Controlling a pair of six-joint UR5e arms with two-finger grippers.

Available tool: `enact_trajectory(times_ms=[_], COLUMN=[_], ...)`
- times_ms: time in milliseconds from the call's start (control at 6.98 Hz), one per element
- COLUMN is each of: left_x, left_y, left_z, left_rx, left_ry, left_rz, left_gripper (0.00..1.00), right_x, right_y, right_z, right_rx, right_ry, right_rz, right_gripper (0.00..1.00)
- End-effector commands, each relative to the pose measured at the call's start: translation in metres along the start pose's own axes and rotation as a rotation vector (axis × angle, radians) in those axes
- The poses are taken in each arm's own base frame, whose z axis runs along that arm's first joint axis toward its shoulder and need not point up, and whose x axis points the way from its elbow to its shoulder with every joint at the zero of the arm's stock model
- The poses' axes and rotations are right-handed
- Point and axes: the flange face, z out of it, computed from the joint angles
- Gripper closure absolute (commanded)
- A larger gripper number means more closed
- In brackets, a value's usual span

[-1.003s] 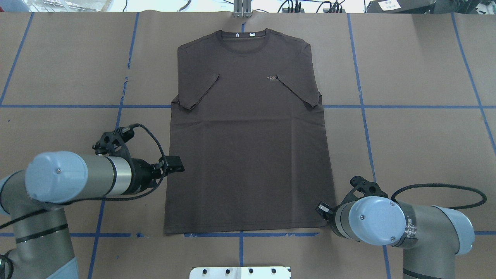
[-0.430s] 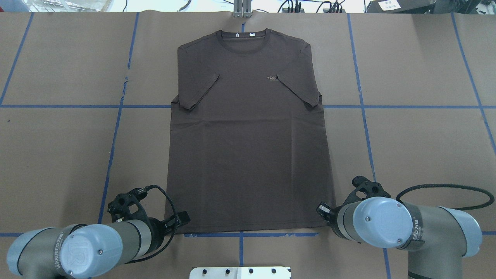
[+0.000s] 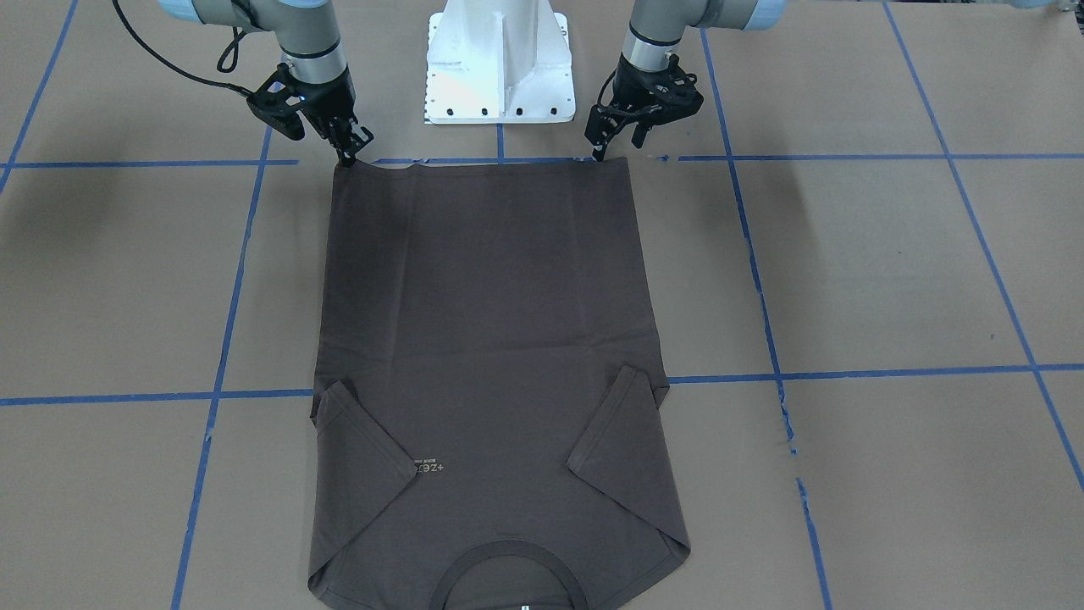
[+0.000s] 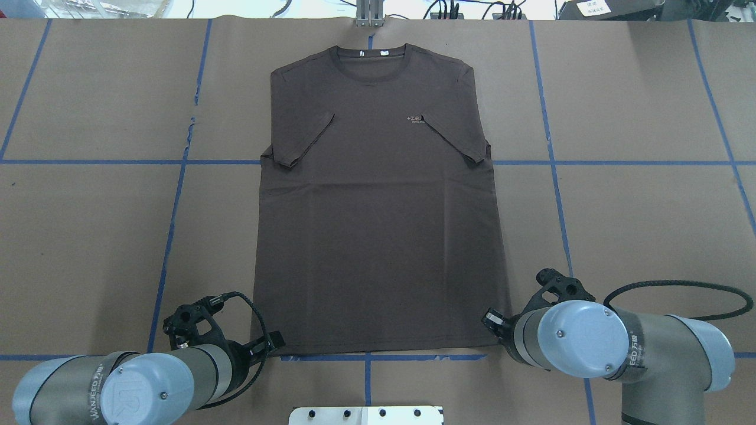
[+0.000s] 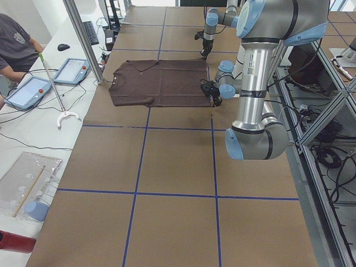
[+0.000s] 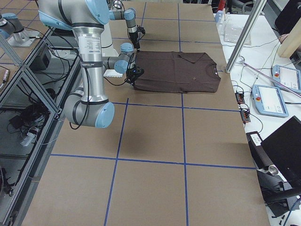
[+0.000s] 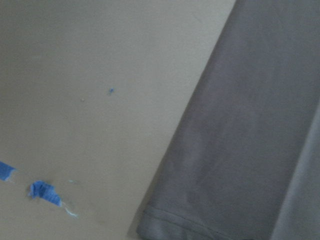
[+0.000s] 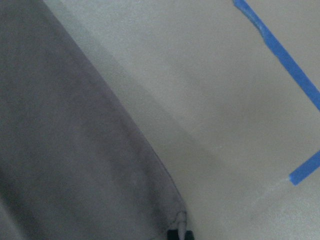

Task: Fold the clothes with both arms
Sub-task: 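Grasp both hem corners with the left and right grippers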

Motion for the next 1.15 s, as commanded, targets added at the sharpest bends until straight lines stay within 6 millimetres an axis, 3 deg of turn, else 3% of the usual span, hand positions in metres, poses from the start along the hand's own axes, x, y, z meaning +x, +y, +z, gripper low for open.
enact_trajectory(times_ms=[0, 430, 717, 860, 1003], left_x=[-0.0009, -0.0001, -0.0023, -0.0030, -0.0026], left_y=[-0.0001, -0.0015, -0.0038, -0.0047, -0.0063], left_z=[0.0031, 0.0033, 0.0078, 0.0110, 0.0108], left_rx=[0.005, 0.007, 0.013, 0.017, 0.019], left_ry=[-0.009, -0.008, -0.017, -0.022, -0.021], left_rz=[0.009, 0.010, 0.009, 0.009, 0.007], left_gripper=[0.18, 0.25, 0.43, 0.47, 0.81], right_x=[0.0006, 0.0011, 0.0010, 0.0010, 0.0017], right_y=[-0.0004, 0.0010, 0.0029, 0.0028, 0.0026], right_z=[0.0005, 0.0009, 0.0009, 0.0009, 0.0013], right_rx=[0.002, 0.000, -0.002, -0.002, -0.003], right_ry=[0.001, 0.002, 0.002, 0.002, 0.004], right_rz=[0.000, -0.002, -0.005, -0.005, -0.005], right_gripper=[1.00, 1.00, 1.00, 1.00, 1.00])
